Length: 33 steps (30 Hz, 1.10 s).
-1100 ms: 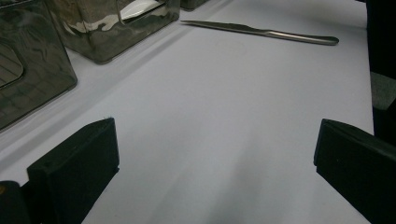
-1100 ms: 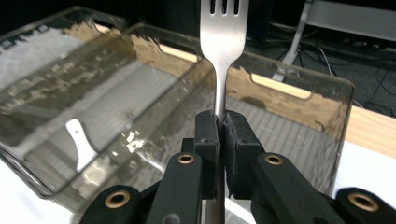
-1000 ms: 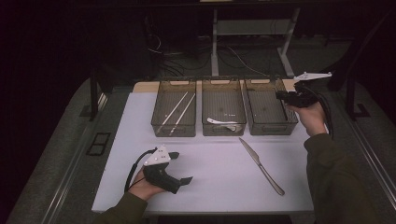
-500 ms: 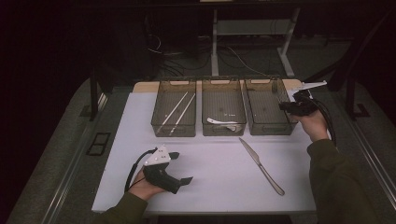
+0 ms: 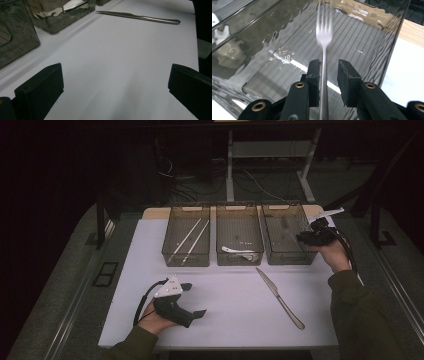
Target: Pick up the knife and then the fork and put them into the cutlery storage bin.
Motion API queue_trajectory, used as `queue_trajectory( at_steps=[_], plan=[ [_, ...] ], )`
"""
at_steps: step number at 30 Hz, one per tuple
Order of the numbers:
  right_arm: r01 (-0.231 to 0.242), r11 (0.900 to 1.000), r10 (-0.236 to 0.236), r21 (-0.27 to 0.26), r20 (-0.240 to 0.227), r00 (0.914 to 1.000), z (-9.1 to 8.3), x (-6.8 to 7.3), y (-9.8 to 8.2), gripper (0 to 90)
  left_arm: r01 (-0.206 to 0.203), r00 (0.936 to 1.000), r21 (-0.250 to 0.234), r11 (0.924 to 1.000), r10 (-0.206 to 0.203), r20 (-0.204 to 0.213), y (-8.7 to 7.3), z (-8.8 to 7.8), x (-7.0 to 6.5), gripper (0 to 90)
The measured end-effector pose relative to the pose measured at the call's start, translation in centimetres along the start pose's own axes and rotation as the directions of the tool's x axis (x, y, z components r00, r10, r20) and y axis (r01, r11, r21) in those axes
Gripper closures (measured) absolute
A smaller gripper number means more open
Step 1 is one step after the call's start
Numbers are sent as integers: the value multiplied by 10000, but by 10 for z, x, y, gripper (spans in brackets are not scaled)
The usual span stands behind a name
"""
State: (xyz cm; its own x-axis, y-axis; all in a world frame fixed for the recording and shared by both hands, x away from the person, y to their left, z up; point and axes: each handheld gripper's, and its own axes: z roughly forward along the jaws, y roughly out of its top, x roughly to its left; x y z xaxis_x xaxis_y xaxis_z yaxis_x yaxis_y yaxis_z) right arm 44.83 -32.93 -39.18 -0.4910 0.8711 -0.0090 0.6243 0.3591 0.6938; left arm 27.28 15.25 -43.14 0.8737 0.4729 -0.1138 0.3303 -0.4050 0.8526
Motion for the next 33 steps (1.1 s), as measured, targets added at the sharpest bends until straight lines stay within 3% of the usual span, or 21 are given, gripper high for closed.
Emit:
queue_trajectory(
  at_steps=[5, 12, 25, 30, 33],
  plan=[
    [-430, 9987, 415, -283, -490, 9979, -5, 2, 1, 619, -7, 10000, 6, 10000, 7, -5, 0, 0, 0, 0],
    [-854, 9939, 768, -696, -1177, 9901, -28, 14, 5, 486, -39, 10000, 6, 10000, 39, -12, 0, -1, 0, 0],
    [-381, 9942, 176, -1003, -1976, 9801, -70, 56, -11, 429, -1, 10000, -13, 10000, 1, -57, 0, -1, -1, 0],
    [-103, 9946, -125, -1035, -2171, 9761, -78, 71, -22, 416, -29, 10000, -6, 10000, 29, -79, 0, -1, -1, 0],
    [-195, 9935, -76, -1122, -2362, 9717, -79, 77, -33, 414, -26, 10000, -14, 10000, 26, -87, 1, -1, 0, 0]
  ],
)
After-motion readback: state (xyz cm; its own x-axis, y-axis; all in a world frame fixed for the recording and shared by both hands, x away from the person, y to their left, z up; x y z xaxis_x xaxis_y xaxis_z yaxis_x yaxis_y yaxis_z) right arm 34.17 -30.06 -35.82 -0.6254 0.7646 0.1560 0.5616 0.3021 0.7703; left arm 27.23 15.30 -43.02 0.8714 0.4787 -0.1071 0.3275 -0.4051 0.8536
